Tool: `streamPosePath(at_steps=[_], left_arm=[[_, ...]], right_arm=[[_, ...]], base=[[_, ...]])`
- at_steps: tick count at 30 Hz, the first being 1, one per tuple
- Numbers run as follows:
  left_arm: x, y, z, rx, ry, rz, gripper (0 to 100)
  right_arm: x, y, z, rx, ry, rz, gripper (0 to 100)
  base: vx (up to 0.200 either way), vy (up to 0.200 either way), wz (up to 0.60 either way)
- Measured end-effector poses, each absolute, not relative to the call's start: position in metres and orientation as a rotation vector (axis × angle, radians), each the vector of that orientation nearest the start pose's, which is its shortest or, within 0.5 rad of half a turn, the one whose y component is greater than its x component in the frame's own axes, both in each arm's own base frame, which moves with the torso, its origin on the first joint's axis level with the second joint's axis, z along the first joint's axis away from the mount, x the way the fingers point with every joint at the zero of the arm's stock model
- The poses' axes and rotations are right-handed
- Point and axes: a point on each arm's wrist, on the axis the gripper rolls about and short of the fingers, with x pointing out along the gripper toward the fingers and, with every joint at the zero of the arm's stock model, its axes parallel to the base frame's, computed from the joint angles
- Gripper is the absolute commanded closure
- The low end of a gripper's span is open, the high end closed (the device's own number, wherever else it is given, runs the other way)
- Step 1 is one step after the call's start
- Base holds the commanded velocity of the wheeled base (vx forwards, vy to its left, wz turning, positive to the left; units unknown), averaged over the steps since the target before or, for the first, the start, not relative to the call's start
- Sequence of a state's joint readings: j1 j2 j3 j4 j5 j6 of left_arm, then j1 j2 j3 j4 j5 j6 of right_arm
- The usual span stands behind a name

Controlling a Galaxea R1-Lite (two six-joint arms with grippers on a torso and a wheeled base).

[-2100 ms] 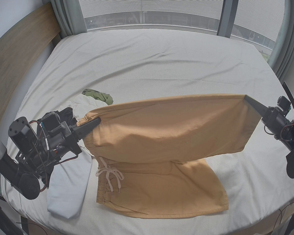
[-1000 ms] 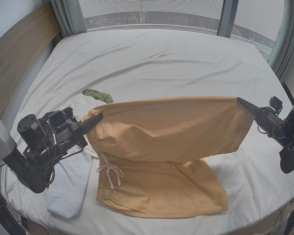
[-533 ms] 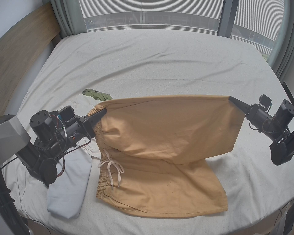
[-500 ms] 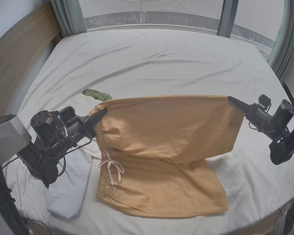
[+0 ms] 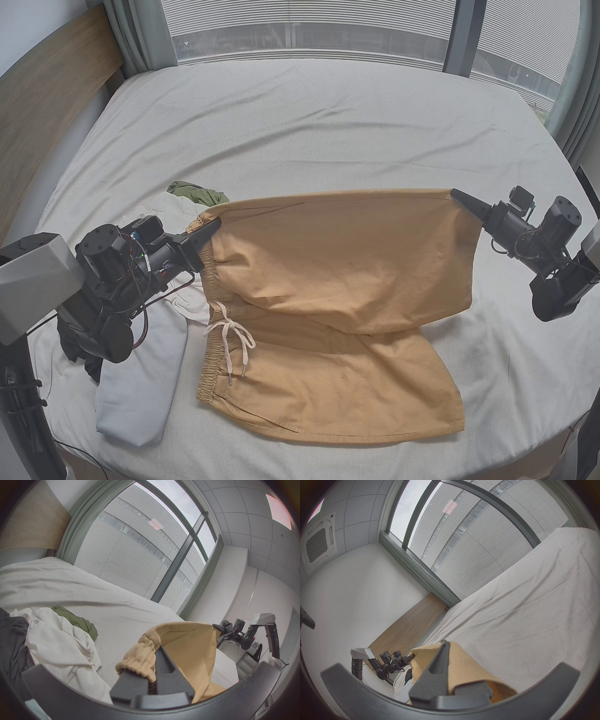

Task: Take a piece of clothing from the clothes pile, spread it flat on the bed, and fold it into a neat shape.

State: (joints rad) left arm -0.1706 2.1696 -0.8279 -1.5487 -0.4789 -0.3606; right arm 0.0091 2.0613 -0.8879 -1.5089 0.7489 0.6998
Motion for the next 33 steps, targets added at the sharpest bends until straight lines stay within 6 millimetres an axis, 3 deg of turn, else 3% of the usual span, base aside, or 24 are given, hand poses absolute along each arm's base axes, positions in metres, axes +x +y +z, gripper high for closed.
streamPosePath(at_steps=[10, 21, 22, 23, 24, 33], left_arm=[[0.393, -0.076, 0.107, -0.360, -0.098, -0.661, 100], [0.400, -0.077, 0.105, -0.363, -0.108, -0.660, 100], [0.401, -0.077, 0.105, -0.364, -0.108, -0.659, 0], [0.402, -0.077, 0.104, -0.365, -0.112, -0.655, 0], [0.403, -0.077, 0.105, -0.365, -0.115, -0.653, 0], [0.410, -0.079, 0.103, -0.421, -0.107, -0.646, 0]], right_arm=[[0.394, 0.018, 0.157, 0.541, -0.060, 0.831, 100], [0.408, 0.019, 0.149, 0.552, -0.058, 0.835, 100], [0.408, 0.020, 0.149, 0.552, -0.058, 0.836, 100], [0.410, 0.020, 0.149, 0.553, -0.057, 0.836, 100], [0.411, 0.019, 0.149, 0.553, -0.057, 0.835, 0], [0.415, 0.017, 0.149, 0.557, -0.052, 0.825, 0]], base=[[0.000, 0.000, 0.00], [0.000, 0.000, 0.00], [0.000, 0.000, 0.00], [0.000, 0.000, 0.00], [0.000, 0.000, 0.00], [0.000, 0.000, 0.00]])
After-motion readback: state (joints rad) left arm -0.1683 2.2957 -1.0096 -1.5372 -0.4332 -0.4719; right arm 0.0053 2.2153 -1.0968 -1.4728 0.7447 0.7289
